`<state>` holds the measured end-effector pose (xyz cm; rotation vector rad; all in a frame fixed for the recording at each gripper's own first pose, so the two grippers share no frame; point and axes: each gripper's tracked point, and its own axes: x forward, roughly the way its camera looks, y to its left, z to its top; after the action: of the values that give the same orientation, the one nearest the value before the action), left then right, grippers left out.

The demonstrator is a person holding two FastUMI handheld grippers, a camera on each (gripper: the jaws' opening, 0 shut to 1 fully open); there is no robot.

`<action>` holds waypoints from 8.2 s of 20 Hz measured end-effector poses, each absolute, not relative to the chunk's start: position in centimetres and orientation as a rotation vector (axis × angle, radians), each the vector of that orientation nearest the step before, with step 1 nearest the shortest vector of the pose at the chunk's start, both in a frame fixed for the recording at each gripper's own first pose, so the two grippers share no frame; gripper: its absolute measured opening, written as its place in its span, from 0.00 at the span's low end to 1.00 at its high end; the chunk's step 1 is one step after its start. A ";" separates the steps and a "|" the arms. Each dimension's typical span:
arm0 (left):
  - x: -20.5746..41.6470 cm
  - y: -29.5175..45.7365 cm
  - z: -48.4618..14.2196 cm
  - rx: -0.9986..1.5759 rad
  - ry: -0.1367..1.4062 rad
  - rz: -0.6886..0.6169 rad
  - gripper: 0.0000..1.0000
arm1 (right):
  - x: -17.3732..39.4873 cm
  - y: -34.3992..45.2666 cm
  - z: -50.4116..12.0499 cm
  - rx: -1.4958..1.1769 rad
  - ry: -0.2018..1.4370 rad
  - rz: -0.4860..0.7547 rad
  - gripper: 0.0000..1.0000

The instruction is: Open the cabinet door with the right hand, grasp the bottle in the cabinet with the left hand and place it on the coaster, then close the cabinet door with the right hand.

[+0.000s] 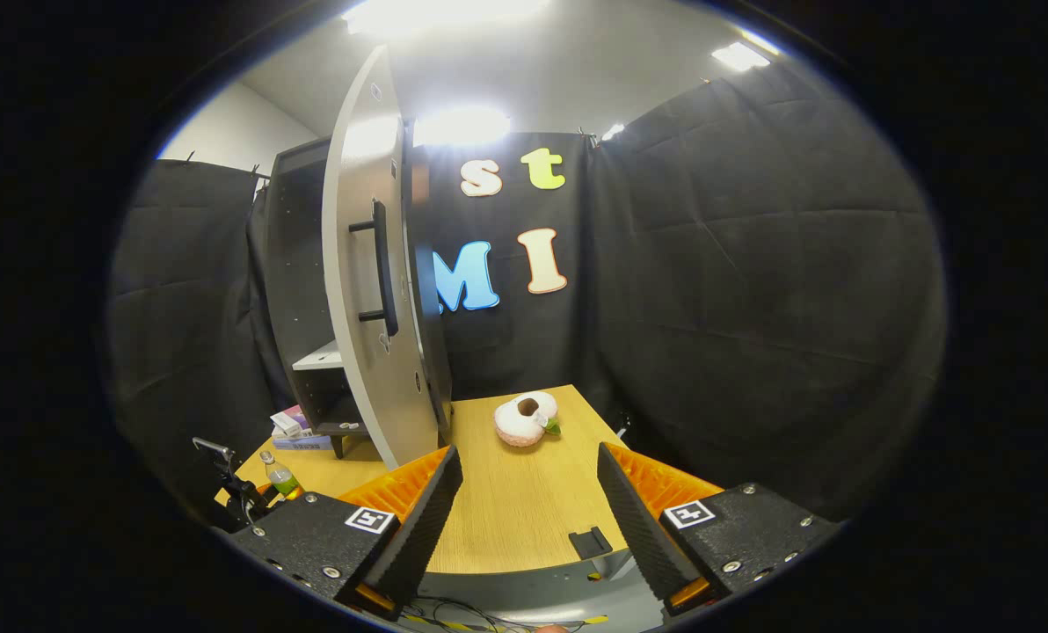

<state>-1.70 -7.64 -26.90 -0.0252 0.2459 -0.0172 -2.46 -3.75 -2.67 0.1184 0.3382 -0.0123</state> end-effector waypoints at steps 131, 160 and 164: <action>1.2 -4.0 3.6 0.021 0.012 -0.065 0.80 | 12.5 5.5 0.6 0.112 0.148 0.153 0.95; 1.3 -1.0 4.1 0.017 0.004 -0.041 0.83 | 12.4 7.1 0.9 0.093 0.148 0.153 0.95; 1.5 -0.8 4.0 0.015 0.003 -0.039 0.83 | 12.5 7.2 0.9 0.093 0.148 0.151 0.95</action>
<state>1.45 -0.81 4.00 0.0154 0.0034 -0.0386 12.47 7.17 0.91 0.0932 0.1479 0.1514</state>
